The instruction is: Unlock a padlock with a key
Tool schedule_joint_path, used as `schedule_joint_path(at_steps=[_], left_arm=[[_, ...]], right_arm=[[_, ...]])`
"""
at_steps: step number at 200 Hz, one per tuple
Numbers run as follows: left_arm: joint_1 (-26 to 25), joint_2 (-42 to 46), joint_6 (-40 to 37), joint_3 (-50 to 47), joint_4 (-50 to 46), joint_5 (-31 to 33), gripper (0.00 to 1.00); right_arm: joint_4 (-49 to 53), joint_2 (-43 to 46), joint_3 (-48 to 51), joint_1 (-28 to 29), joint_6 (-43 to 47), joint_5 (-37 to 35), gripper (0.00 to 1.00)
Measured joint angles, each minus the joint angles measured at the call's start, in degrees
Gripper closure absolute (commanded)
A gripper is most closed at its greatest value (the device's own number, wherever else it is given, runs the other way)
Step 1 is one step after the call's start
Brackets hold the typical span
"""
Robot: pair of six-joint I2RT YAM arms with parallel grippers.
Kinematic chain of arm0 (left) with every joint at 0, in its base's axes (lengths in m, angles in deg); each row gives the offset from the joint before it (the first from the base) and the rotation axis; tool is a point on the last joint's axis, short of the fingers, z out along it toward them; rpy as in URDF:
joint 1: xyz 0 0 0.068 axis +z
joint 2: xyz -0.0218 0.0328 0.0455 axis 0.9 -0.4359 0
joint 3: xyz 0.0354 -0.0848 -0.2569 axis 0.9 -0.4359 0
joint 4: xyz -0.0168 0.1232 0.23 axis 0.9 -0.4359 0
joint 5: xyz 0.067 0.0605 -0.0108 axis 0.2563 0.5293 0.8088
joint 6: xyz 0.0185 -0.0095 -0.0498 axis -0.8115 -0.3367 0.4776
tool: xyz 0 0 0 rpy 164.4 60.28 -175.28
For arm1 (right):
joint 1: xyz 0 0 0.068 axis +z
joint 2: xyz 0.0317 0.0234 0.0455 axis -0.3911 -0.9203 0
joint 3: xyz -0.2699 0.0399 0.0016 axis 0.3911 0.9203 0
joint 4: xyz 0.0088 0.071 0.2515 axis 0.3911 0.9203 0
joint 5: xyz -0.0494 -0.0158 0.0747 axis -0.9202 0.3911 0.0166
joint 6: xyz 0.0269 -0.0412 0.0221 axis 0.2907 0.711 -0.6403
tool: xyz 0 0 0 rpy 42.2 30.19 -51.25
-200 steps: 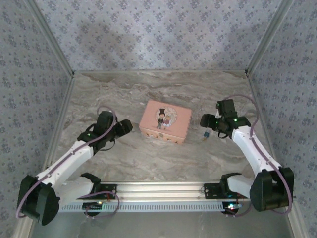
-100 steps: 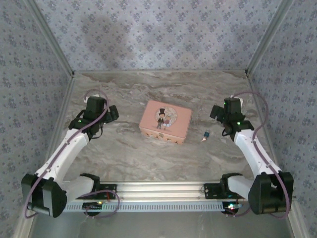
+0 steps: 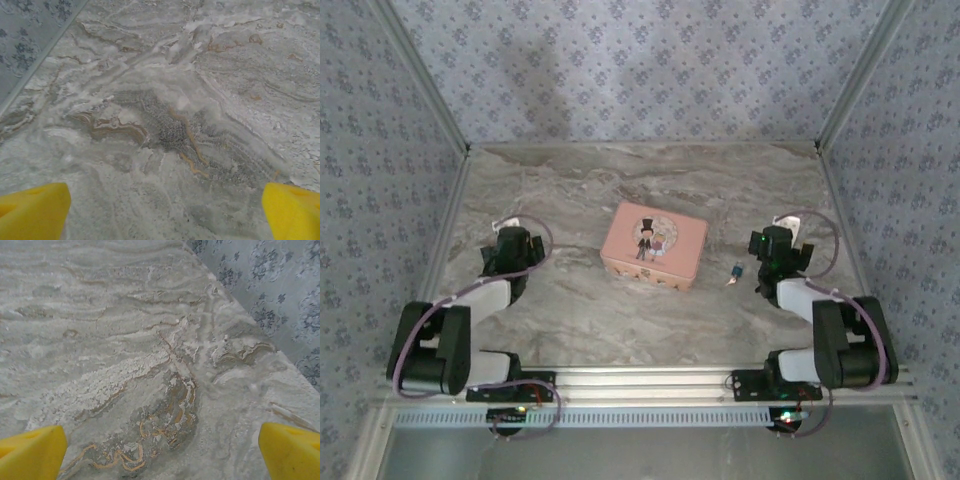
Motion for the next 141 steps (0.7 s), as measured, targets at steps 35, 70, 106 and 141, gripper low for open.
schedule_joint_path(at_steps=[35,70,106,141], left_arm=[[3.26,-1.92,0.09,0.0,5.51,-1.92,0.02],[6.01,-3.63,-0.15,2.78,6.78,-7.91,0.02],[5.68,-6.56,-2.54,5.92,6.21,-9.07,0.02],[7.45,-4.39,-4.52,0.0,14.47,-10.27,0.02]], right_arm=[[-12.55,-6.23,2.32,-0.87,4.0,5.68,0.0],[-18.34,-9.64,2.01,-3.98,5.05,13.07,0.0],[-19.52,-9.86,2.01,-4.44,5.27,15.74,0.0],[-19.65,-9.86,2.01,-4.44,5.44,16.41,0.0]])
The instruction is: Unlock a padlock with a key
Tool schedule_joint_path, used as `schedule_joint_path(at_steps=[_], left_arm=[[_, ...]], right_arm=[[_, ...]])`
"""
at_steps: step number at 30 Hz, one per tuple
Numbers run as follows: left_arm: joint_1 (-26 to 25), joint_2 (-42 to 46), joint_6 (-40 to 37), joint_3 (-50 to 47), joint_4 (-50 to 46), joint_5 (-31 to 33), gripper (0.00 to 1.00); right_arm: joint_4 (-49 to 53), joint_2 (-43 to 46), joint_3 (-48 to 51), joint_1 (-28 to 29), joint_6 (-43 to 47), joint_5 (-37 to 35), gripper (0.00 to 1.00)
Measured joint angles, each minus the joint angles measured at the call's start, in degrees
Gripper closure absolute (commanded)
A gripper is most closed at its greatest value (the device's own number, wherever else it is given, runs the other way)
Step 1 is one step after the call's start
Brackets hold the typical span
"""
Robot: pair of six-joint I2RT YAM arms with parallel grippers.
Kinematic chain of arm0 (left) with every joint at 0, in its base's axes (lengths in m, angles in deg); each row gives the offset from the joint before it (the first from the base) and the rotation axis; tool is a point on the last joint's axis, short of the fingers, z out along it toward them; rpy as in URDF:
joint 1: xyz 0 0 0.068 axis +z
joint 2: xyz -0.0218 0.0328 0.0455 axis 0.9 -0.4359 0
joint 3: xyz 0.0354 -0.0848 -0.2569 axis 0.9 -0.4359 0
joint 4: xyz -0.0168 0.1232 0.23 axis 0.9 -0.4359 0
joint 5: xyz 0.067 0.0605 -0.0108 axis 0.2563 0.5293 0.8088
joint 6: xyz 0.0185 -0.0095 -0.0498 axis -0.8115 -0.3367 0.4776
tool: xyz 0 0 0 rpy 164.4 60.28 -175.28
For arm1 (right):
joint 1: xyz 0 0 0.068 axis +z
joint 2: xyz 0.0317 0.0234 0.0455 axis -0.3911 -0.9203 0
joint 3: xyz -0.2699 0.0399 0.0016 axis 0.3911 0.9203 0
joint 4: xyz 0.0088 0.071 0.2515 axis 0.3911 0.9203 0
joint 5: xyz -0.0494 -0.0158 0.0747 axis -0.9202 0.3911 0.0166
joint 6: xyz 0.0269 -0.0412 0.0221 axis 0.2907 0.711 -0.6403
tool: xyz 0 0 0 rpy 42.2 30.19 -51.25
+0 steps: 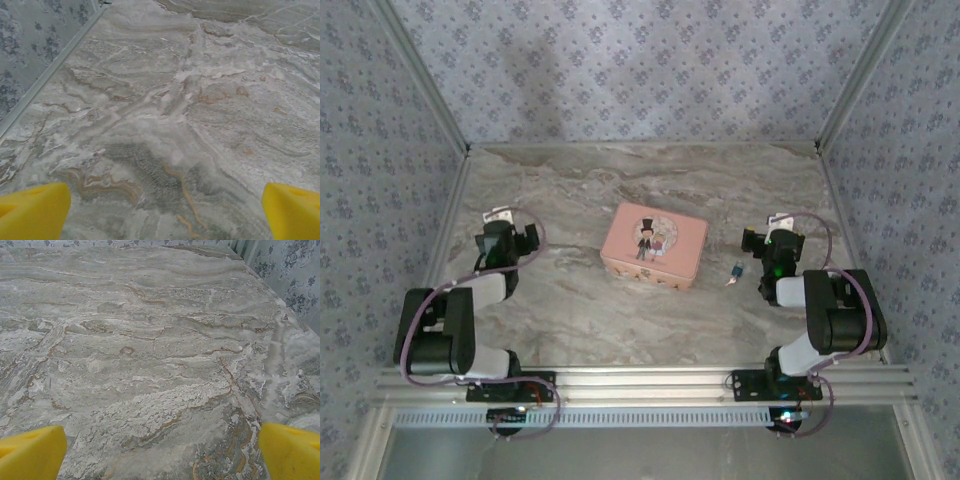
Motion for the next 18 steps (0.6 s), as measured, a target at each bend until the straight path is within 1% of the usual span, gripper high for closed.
schedule_joint_path(at_steps=[3,6,9,13,18], left_arm=[[1.31,-2.19,-0.57,-3.76,7.87,-0.83,0.02],[-1.51,-6.54,-2.6,-5.84,13.79,-0.09,0.02],[-3.98,-8.2,-3.69,-5.7,14.45,0.37,0.02],[-3.56,-8.2,-3.8,-4.61,15.41,2.19,0.02],[-3.45,-8.2,-3.8,-3.78,16.35,2.84,0.02]], right_arm=[[-0.02,0.0,0.0,0.0,0.0,0.26,0.0],[0.0,0.0,0.0,0.0,0.0,0.42,0.0],[-0.02,0.0,0.0,0.0,0.0,0.59,0.0],[0.0,0.0,-0.09,-0.07,0.0,0.81,0.0],[0.0,0.0,-0.09,-0.15,0.0,1.2,0.0]])
